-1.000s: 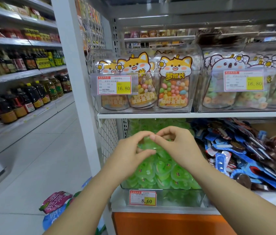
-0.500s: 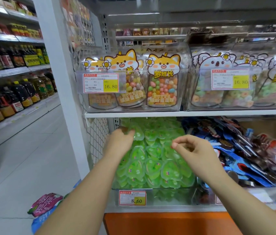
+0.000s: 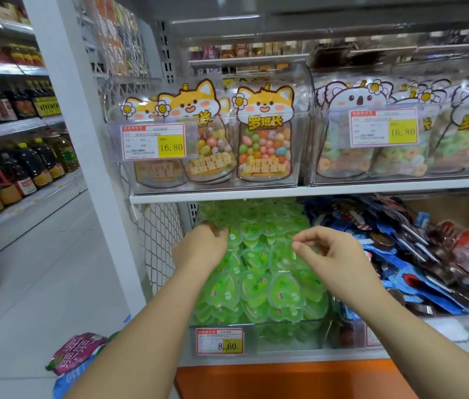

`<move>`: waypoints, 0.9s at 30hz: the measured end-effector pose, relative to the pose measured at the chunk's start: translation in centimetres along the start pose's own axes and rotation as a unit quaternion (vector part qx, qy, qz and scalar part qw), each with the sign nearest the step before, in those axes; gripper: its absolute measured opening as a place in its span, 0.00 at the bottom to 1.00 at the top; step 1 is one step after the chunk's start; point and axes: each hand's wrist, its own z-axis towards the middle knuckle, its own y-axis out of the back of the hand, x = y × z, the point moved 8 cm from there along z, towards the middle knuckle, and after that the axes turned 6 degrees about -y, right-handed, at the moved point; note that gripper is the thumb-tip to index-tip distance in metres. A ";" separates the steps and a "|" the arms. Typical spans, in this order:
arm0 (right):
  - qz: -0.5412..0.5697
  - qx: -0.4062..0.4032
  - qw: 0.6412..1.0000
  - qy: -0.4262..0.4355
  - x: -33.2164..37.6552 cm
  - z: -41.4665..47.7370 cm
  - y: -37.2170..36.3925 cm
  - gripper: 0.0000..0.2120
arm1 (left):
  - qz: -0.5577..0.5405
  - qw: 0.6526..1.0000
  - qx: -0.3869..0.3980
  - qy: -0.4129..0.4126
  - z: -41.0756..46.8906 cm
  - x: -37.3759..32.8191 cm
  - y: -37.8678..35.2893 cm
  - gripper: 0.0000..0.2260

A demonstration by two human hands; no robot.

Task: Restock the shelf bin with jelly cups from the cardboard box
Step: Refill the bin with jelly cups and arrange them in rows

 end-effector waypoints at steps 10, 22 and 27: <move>-0.099 -0.010 0.995 0.025 0.1 -0.3 0.3 0.06 | 0.029 1.000 -0.003 0.009 0.2 0.1 0.3 0.18; -0.332 0.028 0.939 0.087 0.6 0.0 -2.2 0.24 | -0.019 0.998 -0.049 -0.036 -1.5 0.3 2.9 0.14; -0.202 -0.070 0.962 0.170 2.7 -0.9 -1.4 0.20 | -0.148 0.978 -0.104 -0.103 -5.6 0.2 5.1 0.05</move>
